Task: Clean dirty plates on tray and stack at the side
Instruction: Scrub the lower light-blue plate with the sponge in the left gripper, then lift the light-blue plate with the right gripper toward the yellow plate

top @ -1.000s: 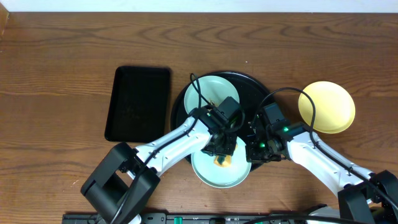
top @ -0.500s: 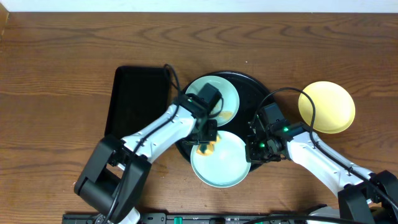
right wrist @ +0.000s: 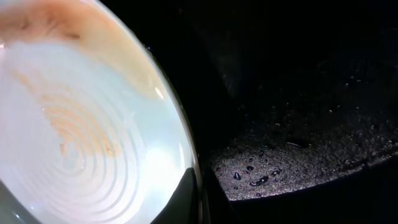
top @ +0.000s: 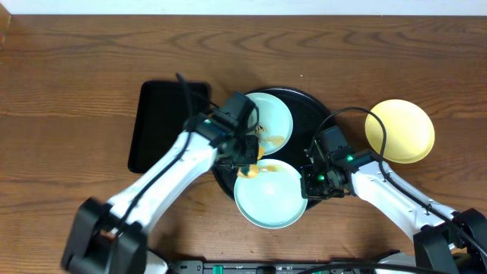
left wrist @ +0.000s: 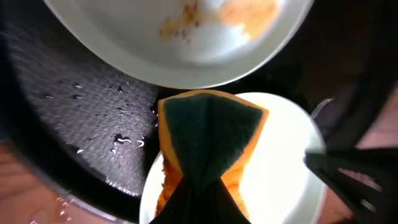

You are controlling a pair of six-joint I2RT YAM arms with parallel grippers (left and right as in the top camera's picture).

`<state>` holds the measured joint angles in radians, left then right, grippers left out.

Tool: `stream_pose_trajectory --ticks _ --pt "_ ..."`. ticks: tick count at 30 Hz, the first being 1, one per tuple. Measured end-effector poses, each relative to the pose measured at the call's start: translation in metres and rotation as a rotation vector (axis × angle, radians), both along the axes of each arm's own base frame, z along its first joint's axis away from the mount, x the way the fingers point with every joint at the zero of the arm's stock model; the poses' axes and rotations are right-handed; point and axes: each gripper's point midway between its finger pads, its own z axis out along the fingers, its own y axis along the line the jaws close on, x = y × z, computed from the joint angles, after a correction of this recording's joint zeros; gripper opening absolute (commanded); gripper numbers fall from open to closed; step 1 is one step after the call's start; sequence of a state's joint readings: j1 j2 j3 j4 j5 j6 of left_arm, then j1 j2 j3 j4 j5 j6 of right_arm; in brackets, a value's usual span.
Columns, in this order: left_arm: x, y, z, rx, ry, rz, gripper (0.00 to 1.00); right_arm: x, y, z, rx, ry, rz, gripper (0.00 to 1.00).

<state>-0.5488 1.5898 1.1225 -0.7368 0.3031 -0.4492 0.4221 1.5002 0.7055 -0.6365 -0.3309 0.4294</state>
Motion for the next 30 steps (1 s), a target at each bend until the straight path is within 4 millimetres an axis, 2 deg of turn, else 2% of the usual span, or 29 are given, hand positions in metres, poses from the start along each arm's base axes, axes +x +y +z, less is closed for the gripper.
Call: stream_pose_trajectory --ticks 4,13,17,21,26,30 --pt "0.006 0.019 0.015 0.013 -0.043 0.042 0.08 0.002 -0.001 0.0 -0.008 -0.012 -0.001 0.01" --pt "0.026 0.068 0.012 0.067 -0.029 0.191 0.08 0.007 -0.008 0.002 -0.052 -0.044 -0.006 0.01" --pt "0.029 0.082 0.011 0.074 -0.02 0.234 0.08 0.004 -0.023 0.007 -0.135 -0.033 -0.013 0.01" --pt "0.031 0.086 0.011 0.075 -0.018 0.248 0.08 0.016 -0.043 0.023 -0.248 -0.101 -0.028 0.01" --pt "0.031 0.086 0.011 0.075 -0.018 0.248 0.08 0.042 -0.047 0.056 -0.277 -0.258 -0.014 0.01" --pt "0.031 0.086 0.011 0.075 -0.018 0.248 0.08 0.044 -0.05 0.071 -0.294 -0.295 0.032 0.01"
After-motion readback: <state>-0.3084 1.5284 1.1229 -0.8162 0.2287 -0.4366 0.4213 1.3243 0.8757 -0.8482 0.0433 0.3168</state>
